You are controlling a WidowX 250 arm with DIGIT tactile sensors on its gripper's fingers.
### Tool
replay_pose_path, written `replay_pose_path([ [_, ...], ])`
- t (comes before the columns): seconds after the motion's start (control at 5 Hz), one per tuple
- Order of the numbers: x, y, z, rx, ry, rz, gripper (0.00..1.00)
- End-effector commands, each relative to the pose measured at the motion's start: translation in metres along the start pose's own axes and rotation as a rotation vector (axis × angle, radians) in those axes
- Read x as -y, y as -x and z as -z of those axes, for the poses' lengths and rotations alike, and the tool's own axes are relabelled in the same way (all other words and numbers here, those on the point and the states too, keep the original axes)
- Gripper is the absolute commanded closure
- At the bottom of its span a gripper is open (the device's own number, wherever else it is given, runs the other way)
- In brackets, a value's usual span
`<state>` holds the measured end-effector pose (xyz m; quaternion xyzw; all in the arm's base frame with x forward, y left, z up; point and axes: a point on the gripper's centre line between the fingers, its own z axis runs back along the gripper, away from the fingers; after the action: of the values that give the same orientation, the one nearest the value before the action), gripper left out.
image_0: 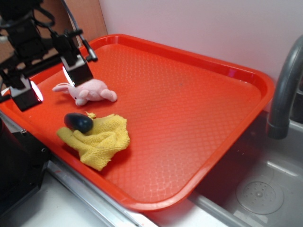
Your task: Grab the plastic pickle.
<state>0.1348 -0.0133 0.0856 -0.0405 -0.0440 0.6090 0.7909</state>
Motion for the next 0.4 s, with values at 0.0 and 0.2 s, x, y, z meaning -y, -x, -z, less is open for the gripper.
replay_pose_path([
  [0.0,0.023,-0.006,0.04,0.033,-0.033,-0.066,0.0],
  [0.2,0.025,-0.007,0.053,0.039,-0.062,-0.041,0.0],
])
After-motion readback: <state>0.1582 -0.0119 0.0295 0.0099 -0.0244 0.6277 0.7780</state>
